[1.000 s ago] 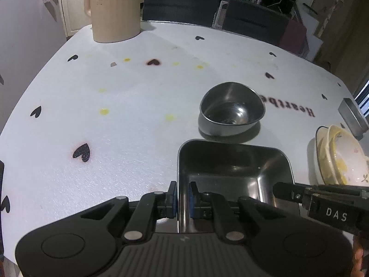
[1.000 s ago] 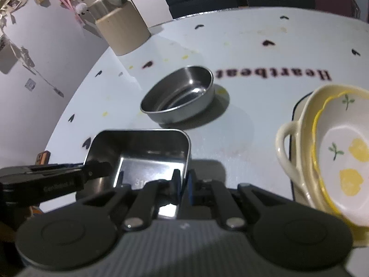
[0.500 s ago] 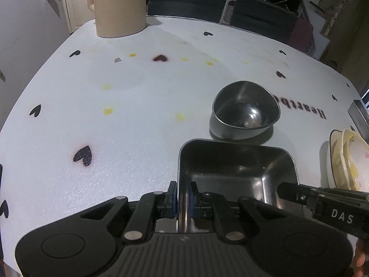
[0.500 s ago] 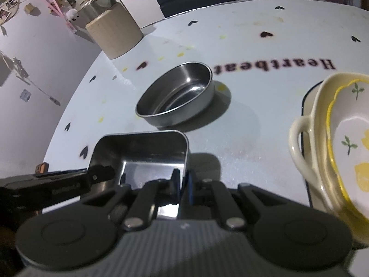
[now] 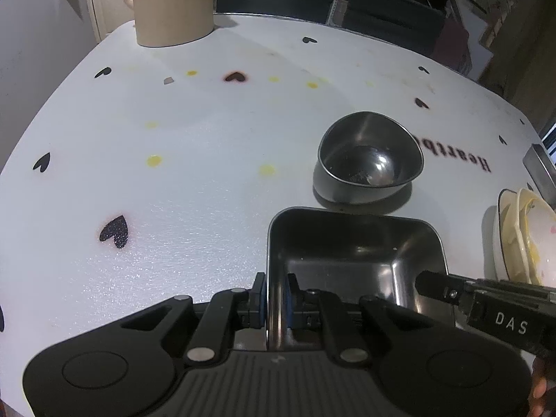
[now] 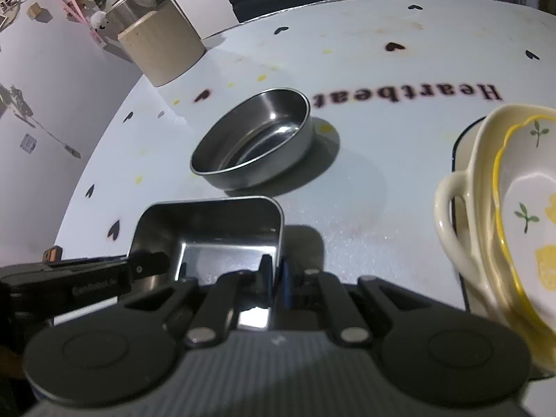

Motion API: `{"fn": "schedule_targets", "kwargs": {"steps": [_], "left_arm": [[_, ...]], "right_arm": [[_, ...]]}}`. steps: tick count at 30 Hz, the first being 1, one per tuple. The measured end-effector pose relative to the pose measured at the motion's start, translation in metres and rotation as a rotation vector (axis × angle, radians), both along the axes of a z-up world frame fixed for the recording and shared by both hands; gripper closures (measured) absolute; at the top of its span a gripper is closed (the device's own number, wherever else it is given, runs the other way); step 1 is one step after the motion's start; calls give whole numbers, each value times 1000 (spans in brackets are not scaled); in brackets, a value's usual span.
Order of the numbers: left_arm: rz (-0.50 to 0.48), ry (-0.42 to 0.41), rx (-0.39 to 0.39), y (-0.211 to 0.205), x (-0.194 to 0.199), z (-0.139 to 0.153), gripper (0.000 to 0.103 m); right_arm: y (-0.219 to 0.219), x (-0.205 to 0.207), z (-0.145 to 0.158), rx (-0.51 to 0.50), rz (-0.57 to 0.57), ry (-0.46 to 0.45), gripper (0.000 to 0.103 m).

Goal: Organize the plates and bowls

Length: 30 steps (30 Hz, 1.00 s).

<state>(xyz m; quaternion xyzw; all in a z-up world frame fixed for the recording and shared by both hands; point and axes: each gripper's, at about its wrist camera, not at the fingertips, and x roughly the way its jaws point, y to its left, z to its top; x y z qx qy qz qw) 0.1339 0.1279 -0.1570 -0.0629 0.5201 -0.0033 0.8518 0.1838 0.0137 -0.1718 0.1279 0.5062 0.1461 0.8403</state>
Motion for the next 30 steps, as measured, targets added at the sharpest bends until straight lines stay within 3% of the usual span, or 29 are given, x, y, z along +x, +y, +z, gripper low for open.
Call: {"fn": "schedule_targets", "kwargs": {"steps": [7, 10, 15, 18, 20, 23, 26, 30], "left_arm": [[-4, -2, -2, 2, -1, 1, 90], [1, -12, -9, 3, -2, 4, 77], [-3, -10, -10, 4, -7, 9, 63], [4, -16, -13, 7, -13, 13, 51], [8, -21, -12, 8, -17, 16, 27], [13, -36, -12, 10, -26, 23, 4], [19, -58, -7, 10, -33, 34, 0], [15, -99, 3, 1, -38, 51, 0]], "right_arm": [[0, -1, 1, -1, 1, -5, 92], [2, -3, 4, -14, 11, -19, 90], [4, -7, 9, -24, 24, -38, 54], [3, -12, 14, -37, 47, -53, 43], [2, -17, 17, -47, 60, -66, 37], [-1, -25, 23, -64, 76, -90, 27], [-7, -31, 31, -69, 79, -110, 11], [-24, -38, 49, -74, 71, -156, 5]]}}
